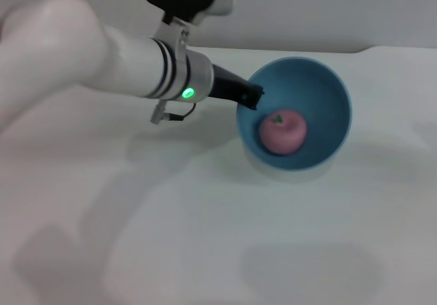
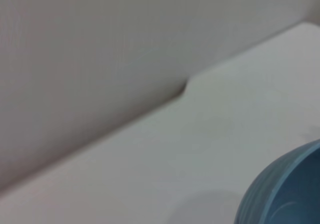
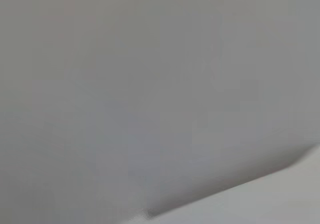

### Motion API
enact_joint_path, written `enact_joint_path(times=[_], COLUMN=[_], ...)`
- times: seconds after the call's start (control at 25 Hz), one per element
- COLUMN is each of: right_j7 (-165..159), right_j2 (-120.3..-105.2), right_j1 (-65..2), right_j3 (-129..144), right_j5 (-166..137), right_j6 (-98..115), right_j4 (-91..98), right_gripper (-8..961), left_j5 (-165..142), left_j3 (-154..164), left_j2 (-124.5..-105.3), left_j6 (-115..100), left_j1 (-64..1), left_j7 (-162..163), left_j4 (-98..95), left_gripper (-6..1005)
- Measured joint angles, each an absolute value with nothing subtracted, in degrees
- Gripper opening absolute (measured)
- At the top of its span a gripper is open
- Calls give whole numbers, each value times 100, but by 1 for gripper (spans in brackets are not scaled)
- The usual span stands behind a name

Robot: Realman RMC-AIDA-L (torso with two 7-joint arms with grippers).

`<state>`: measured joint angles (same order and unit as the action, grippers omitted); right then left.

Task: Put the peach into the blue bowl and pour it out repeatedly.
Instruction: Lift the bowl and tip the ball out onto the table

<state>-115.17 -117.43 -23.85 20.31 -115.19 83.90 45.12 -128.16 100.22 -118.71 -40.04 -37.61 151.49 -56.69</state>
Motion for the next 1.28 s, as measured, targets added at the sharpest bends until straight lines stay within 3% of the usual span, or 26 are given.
enact_joint_path(times=[0.28, 0.6, 1.28], right_j7=[-11198, -11176, -10933], right_j2=[-11688, -11718, -11723], right_j1=[-1847, -1774, -1715], right_j3=[1005, 988, 1032], right_j5=[-11524, -11529, -11532], right_j6=[8125, 8032, 8058], right_j4=[3925, 3911, 3718], right_gripper=[467, 468, 467], left_j5=[-12834, -12827, -12773], left_j3=[11923, 13759, 15143], left_j2=[-11889, -11907, -11909], left_j6=[-893, 2529, 4666], left_j1=[-3330, -3346, -3021], left_j7=[14571, 14023, 11826], left_j4=[-5377, -4088, -3691], left_gripper=[-1, -2, -2])
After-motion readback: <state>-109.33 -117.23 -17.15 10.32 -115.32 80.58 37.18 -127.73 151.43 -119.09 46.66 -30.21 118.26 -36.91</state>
